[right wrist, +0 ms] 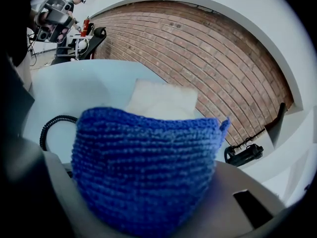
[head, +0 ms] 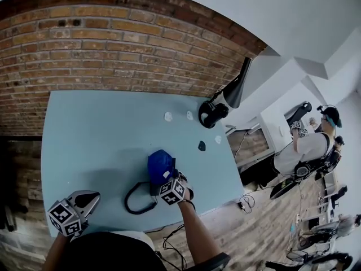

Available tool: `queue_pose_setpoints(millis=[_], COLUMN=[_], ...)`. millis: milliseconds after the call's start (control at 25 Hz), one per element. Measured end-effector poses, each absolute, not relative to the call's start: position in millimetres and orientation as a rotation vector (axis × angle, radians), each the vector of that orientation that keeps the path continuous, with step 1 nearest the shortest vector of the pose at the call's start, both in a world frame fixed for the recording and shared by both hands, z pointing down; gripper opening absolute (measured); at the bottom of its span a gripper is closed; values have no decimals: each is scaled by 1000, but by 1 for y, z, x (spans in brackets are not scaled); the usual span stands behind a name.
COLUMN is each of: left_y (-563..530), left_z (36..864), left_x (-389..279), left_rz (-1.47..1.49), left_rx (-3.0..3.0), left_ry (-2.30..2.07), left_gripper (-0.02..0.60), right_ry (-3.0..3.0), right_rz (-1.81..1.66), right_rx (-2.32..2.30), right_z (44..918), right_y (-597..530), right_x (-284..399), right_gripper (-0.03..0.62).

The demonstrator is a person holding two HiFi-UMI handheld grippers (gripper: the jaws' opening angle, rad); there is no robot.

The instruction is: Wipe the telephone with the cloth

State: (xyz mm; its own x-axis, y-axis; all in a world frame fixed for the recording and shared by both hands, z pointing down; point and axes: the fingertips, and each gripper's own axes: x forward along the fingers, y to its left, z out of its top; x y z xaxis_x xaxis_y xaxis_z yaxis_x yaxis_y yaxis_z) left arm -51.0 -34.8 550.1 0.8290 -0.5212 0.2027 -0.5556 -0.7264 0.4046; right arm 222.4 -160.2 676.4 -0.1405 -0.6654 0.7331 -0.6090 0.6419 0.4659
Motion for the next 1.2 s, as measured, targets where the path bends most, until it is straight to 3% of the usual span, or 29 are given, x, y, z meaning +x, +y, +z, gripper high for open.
queue_pose_setpoints(millis=[1200], left_y=[-21], left_z=[556], left_x=[-39], left_rz=[134], left_rx=[2574], left_ry=[-750], left_gripper=[26], right_ry=[-1834], right_rz=[48], right_rx=[1031], right_z=[703], right_y=[-113], right_x=[226], right_gripper=[72])
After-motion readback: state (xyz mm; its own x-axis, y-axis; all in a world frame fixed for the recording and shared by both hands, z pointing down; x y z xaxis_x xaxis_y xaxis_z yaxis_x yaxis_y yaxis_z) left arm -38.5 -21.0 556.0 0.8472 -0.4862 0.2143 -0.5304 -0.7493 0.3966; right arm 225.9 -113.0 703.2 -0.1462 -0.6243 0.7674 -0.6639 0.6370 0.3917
